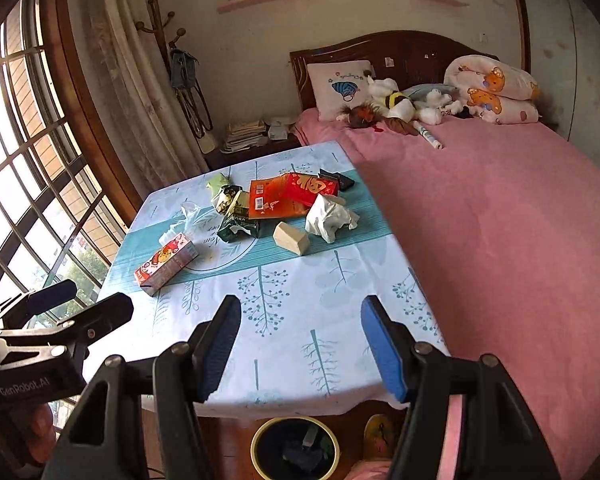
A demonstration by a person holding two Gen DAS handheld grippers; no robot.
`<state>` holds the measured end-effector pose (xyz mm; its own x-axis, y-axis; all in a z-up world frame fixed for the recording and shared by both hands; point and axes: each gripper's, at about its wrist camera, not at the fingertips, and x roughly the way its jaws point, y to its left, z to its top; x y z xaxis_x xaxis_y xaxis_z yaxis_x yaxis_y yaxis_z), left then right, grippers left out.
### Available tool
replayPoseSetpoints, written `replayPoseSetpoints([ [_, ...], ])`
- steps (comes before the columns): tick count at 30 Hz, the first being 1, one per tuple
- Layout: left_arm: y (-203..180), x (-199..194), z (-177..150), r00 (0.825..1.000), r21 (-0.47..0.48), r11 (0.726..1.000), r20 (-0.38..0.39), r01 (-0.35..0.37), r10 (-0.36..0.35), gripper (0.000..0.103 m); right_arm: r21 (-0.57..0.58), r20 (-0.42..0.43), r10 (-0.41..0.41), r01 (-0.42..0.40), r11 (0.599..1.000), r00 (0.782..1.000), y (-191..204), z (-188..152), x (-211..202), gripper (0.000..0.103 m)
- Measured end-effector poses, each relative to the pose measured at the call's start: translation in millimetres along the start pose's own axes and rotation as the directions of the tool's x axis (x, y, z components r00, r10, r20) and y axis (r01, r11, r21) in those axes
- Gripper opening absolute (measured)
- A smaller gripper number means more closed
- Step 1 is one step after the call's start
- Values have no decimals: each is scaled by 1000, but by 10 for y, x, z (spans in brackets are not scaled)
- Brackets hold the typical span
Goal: Collect trash
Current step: 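Raise both tools back toward the table, then grasp the beige block with the left tool while the right tool grasps the white tissue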
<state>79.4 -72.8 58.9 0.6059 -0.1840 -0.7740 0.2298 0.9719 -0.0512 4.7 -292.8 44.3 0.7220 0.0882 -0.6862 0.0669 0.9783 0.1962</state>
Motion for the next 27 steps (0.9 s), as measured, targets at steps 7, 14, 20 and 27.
replayPoseSetpoints([
  [7,-235,875,531,994,-131,989,-99,-67,54,100,-72,-100,96,-103,992,990,-458,656,878,62],
  [14,-402,1692,844,971,-229,961,-215,-154,105,95,-144,-220,175,-210,967,960,-802,1047,1616,62],
  [20,-408,2291,1027,953,-306,934,-291,-182,90,89,-180,-275,204,-258,949,940,-944,1219,2079,62],
  [27,-305,2842,1096,930,-403,890,-364,-213,58,72,-216,-328,233,-313,925,915,-971,1283,2371,62],
])
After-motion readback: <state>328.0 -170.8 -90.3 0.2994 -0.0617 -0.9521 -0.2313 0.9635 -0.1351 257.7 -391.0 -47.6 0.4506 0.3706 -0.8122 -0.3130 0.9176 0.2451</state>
